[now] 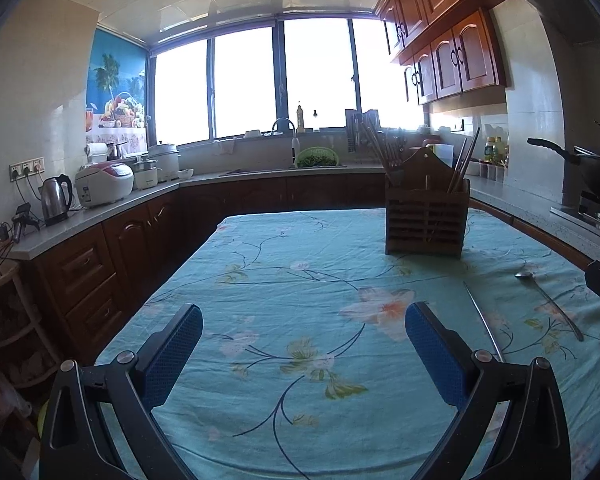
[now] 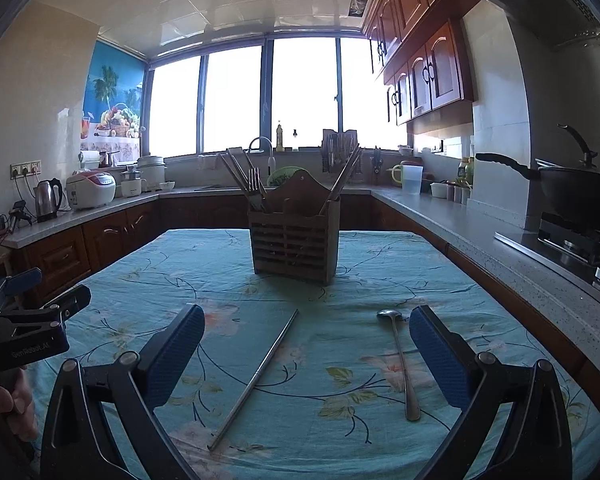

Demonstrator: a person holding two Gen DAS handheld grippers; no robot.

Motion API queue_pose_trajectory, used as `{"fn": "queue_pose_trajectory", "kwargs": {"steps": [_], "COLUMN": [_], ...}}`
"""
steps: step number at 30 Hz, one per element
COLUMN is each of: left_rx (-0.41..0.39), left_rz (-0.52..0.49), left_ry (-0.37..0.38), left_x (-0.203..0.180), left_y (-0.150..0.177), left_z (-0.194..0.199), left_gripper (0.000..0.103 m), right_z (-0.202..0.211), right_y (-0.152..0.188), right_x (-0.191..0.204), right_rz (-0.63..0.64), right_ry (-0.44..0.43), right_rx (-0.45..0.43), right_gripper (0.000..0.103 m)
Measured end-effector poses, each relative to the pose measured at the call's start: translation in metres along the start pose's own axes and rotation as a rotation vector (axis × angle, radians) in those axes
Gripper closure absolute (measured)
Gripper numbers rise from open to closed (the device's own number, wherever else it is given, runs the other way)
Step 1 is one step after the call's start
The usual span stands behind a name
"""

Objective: Organize utensils

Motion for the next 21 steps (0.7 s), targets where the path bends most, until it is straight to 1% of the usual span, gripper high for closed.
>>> {"fn": "queue_pose_trajectory", "kwargs": {"steps": [7, 15, 21], "left_rx": [-0.013, -0.027, -0.030], "left_rz": [-0.024, -0.025, -0.028], "left_ry": [-0.010, -0.016, -0.005], "left_x": [-0.007, 0.011, 0.009], "left_y": [0.010, 0.023, 0.027], "left_z": [0.005, 0.000, 0.002], "left_gripper": [0.001, 0.001, 0.001], "right_z": [0.003, 0.004, 0.005], "right_y": [0.002, 0.005, 0.008], "right_x": [-0.001, -0.002, -0.006], "right_rz": [-0.017, -0.027, -0.045], "right_ry": [0.005, -0.005, -0.011], "right_rx": [-0.010, -0.017, -0.015], "right_gripper": [0.000, 0.000, 0.000]}}
Point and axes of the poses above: each gripper's, at about its wrist camera, not at the fingertips, and z roughly against the way its jaws point, x to its left, y to its underside, the point moved 7 cm from there along -z, roughly the way its jaws point, and after that the axes turned 12 degrees about z, right-handed, at the moved point
